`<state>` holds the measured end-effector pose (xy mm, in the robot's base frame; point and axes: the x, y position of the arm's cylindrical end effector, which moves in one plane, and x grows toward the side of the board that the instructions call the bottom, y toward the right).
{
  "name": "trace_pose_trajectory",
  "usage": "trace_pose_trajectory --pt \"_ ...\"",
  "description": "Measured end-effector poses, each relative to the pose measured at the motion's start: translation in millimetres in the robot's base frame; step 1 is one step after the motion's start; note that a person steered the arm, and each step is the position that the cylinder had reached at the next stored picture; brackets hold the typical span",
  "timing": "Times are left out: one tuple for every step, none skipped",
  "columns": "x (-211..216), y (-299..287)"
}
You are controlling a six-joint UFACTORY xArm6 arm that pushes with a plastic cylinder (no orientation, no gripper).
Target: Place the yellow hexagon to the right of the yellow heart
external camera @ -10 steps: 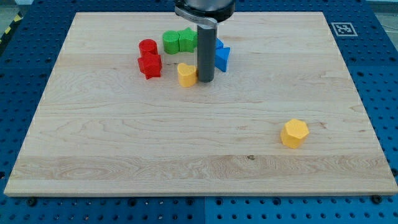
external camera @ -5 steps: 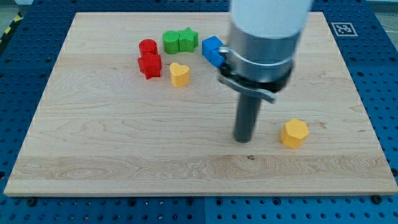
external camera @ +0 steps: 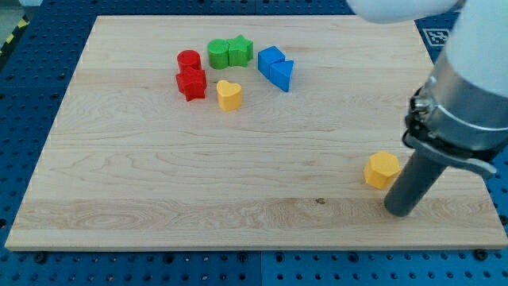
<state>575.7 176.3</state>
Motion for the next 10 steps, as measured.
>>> trace_pose_trajectory --pt "-35.1 -14.6" --pt "-70.0 -55.4" --pt "-78.7 -62.2" --pt "-43.9 -39.3" --pt "-48.9 -9.8" --pt "-88.2 -15.4" --pt "-120.9 -64.8" --pt "-137.2 -97.8" --pt "-137.2 -87.6" --pt "-138.6 -57.1"
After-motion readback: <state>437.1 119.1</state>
